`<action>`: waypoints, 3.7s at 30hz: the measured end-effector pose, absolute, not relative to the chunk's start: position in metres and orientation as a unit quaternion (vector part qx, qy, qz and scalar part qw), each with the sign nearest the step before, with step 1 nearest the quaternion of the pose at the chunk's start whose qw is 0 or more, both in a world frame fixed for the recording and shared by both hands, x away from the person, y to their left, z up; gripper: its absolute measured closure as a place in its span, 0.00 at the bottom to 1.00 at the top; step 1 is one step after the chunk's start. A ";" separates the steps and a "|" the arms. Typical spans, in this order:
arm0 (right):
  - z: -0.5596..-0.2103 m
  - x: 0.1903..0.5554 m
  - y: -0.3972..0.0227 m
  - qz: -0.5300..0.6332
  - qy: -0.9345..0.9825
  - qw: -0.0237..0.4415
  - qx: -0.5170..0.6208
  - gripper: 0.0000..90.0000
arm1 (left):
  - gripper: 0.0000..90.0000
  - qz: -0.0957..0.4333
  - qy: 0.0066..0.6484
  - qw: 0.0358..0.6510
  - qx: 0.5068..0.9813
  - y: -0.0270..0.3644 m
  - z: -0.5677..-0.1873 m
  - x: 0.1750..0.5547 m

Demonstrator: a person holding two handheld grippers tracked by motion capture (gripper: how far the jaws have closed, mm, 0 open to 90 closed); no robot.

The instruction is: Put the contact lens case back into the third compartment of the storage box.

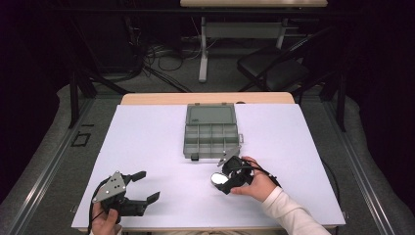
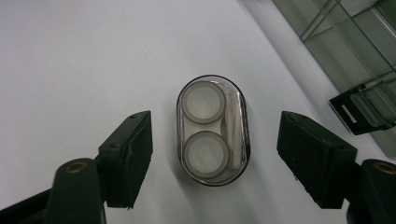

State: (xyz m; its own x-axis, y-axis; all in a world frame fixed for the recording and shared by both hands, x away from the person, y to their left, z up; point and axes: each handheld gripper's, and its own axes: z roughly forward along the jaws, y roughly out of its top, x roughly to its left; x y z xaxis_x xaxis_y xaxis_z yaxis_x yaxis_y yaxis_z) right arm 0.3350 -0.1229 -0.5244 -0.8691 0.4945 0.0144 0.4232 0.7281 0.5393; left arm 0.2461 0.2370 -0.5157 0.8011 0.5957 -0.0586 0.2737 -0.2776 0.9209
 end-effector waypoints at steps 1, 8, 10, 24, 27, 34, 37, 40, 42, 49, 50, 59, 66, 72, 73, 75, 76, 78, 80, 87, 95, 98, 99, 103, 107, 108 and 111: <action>-0.525 0.336 -0.122 0.272 0.928 0.066 0.246 0.30 | 0.18 0.151 0.277 0.533 0.785 0.237 -0.516 0.246; -0.529 0.338 -0.116 0.267 0.930 0.063 0.244 0.32 | 0.18 0.151 0.278 0.534 0.785 0.237 -0.516 0.246; -0.530 0.339 -0.116 0.265 0.931 0.062 0.242 0.33 | 0.18 0.151 0.278 0.534 0.784 0.237 -0.516 0.246; -0.537 0.344 -0.113 0.248 0.937 0.058 0.241 0.37 | 0.18 0.150 0.279 0.534 0.784 0.237 -0.516 0.246; -0.539 0.344 -0.112 0.244 0.937 0.056 0.242 0.39 | 0.18 0.151 0.280 0.533 0.784 0.237 -0.516 0.246; -0.541 0.345 -0.111 0.238 0.940 0.056 0.238 0.43 | 0.18 0.150 0.279 0.533 0.784 0.237 -0.516 0.246; -0.541 0.345 -0.112 0.239 0.940 0.057 0.235 0.46 | 0.18 0.151 0.280 0.532 0.785 0.237 -0.516 0.246; -0.541 0.345 -0.112 0.239 0.940 0.055 0.235 0.47 | 0.18 0.151 0.280 0.532 0.785 0.237 -0.516 0.246; -0.541 0.345 -0.111 0.240 0.941 0.054 0.235 0.49 | 0.18 0.151 0.280 0.532 0.785 0.237 -0.516 0.246; -0.541 0.344 -0.111 0.241 0.942 0.048 0.227 0.54 | 0.18 0.150 0.279 0.533 0.785 0.237 -0.516 0.247; -0.541 0.344 -0.111 0.240 0.942 0.048 0.228 0.54 | 0.18 0.150 0.279 0.532 0.785 0.237 -0.516 0.247; -0.541 0.344 -0.112 0.242 0.943 0.049 0.224 0.54 | 0.18 0.150 0.279 0.533 0.785 0.237 -0.516 0.247; -0.540 0.343 -0.111 0.243 0.943 0.055 0.222 0.54 | 0.18 0.150 0.279 0.532 0.785 0.237 -0.516 0.247; -0.538 0.343 -0.112 0.248 0.941 0.051 0.224 0.54 | 0.18 0.150 0.279 0.532 0.785 0.237 -0.516 0.247; -0.538 0.343 -0.112 0.248 0.941 0.052 0.224 0.54 | 0.18 0.150 0.279 0.532 0.785 0.237 -0.516 0.247; -0.537 0.343 -0.113 0.250 0.940 0.053 0.225 0.54 | 0.18 0.150 0.279 0.532 0.785 0.237 -0.516 0.247; -0.537 0.343 -0.113 0.252 0.939 0.052 0.226 0.54 | 0.18 0.150 0.279 0.532 0.785 0.237 -0.516 0.247; -0.535 0.343 -0.114 0.256 0.938 0.052 0.229 0.54 | 0.18 0.150 0.279 0.532 0.785 0.237 -0.516 0.247; -0.534 0.343 -0.115 0.261 0.936 0.052 0.230 0.54 | 0.18 0.150 0.279 0.532 0.785 0.237 -0.516 0.247; -0.530 0.343 -0.116 0.276 0.931 0.057 0.232 0.54 | 0.18 0.150 0.280 0.532 0.785 0.238 -0.516 0.247; -0.526 0.342 -0.118 0.295 0.923 0.062 0.240 0.54 | 0.18 0.150 0.280 0.532 0.785 0.238 -0.516 0.247; -0.525 0.343 -0.119 0.303 0.920 0.063 0.242 0.54 | 0.18 0.151 0.280 0.532 0.785 0.238 -0.516 0.247; -0.525 0.343 -0.119 0.303 0.919 0.064 0.243 0.54 | 0.18 0.150 0.280 0.532 0.785 0.238 -0.516 0.247; -0.523 0.342 -0.119 0.307 0.915 0.067 0.251 0.54 | 0.18 0.151 0.279 0.531 0.785 0.238 -0.516 0.247; -0.521 0.342 -0.119 0.310 0.912 0.063 0.260 0.54 | 0.18 0.150 0.280 0.532 0.785 0.238 -0.516 0.247; -0.521 0.342 -0.119 0.310 0.912 0.062 0.263 0.54 | 0.18 0.150 0.280 0.532 0.785 0.238 -0.516 0.247; -0.519 0.343 -0.120 0.309 0.911 0.057 0.267 0.54 | 0.18 0.151 0.280 0.531 0.785 0.238 -0.516 0.247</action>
State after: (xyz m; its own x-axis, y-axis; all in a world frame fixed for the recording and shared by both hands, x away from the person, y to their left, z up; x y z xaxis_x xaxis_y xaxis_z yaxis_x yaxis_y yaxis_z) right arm 0.3433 -0.1202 -0.5189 -0.8510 0.5214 0.0620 0.4513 0.6659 0.5940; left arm 0.2470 0.2378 -0.5164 0.7977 0.6000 -0.0614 0.2801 -0.2784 0.9187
